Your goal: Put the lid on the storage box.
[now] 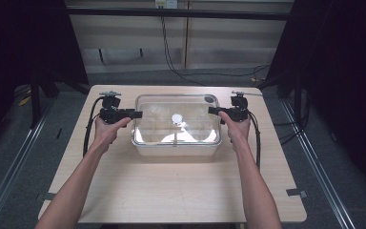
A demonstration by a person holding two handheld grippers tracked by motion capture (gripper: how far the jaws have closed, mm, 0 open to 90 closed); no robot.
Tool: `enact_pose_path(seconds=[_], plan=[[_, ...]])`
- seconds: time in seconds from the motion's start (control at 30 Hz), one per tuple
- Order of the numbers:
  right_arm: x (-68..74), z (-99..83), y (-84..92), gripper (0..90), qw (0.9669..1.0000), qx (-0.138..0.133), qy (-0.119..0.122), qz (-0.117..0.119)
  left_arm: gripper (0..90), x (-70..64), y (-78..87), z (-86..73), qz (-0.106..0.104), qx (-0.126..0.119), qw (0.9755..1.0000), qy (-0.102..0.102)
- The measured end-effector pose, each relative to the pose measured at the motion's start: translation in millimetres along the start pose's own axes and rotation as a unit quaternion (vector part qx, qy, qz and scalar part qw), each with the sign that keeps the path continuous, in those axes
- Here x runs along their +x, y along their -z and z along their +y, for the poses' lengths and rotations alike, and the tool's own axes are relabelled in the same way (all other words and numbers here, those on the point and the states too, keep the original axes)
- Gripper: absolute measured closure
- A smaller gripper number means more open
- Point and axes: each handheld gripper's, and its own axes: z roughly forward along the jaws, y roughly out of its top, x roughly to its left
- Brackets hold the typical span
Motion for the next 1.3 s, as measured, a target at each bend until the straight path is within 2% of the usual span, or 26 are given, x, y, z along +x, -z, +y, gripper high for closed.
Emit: enact_pose_path(seconds=[0.1,0.17,0.27,0.4,0.6,0.67,0.77,0.8,0.9,1.13,1.2,1.27,1.3], plan=[[0.4,-2.7,-3.6,48.7,1.0000,0.002,-0.005,-0.007,53.9,1.8,-3.7,-3.3,-0.004,0.000,0.9999,0.012],[-0.3,-3.7,-4.8,48.4,0.9999,0.003,-0.006,-0.009,53.2,3.4,-4.3,-4.1,-0.006,0.005,0.9999,0.011],[0.1,-4.0,-5.7,47.2,0.9999,0.005,-0.001,-0.012,53.2,3.8,-4.8,-4.0,-0.006,0.005,0.9999,0.011],[5.5,-4.0,-7.1,44.1,0.9991,0.007,0.020,-0.036,52.7,4.3,-5.5,-5.2,-0.010,0.012,0.9998,0.014],[5.4,-7.4,-8.1,43.1,0.9987,0.012,0.021,-0.045,51.8,4.5,-7.0,-8.0,-0.011,0.017,0.9997,0.016],[4.7,-9.0,-9.2,42.1,0.9985,0.015,0.022,-0.047,50.7,4.8,-9.2,-9.6,-0.012,0.019,0.9995,0.022],[2.4,-12.2,-11.0,40.0,0.9986,0.020,0.018,-0.045,49.5,5.5,-11.1,-11.2,-0.010,0.025,0.9993,0.025],[1.5,-13.1,-11.2,39.8,0.9987,0.021,0.015,-0.044,49.3,4.6,-11.1,-11.7,-0.004,0.024,0.9995,0.018],[-1.5,-14.6,-11.6,38.8,0.9993,0.018,0.003,-0.032,50.3,5.3,-10.0,-11.9,-0.006,0.026,0.9995,0.018],[-2.2,-13.9,-9.6,32.2,0.9996,0.017,-0.008,-0.022,37.5,6.2,-7.9,-13.2,0.001,0.026,0.9993,0.025],[-2.7,-13.1,-6.9,27.5,0.9998,0.014,-0.007,-0.015,34.8,6.3,-5.0,-13.8,0.003,0.022,0.9994,0.027],[-2.1,-12.0,-2.5,25.2,1.0000,0.006,-0.004,-0.007,33.4,7.5,-0.7,-14.9,0.000,0.018,0.9996,0.023],[-1.7,-11.7,-1.2,24.6,1.0000,0.003,0.000,-0.006,34.0,7.2,1.5,-15.7,0.006,0.012,0.9997,0.019]])
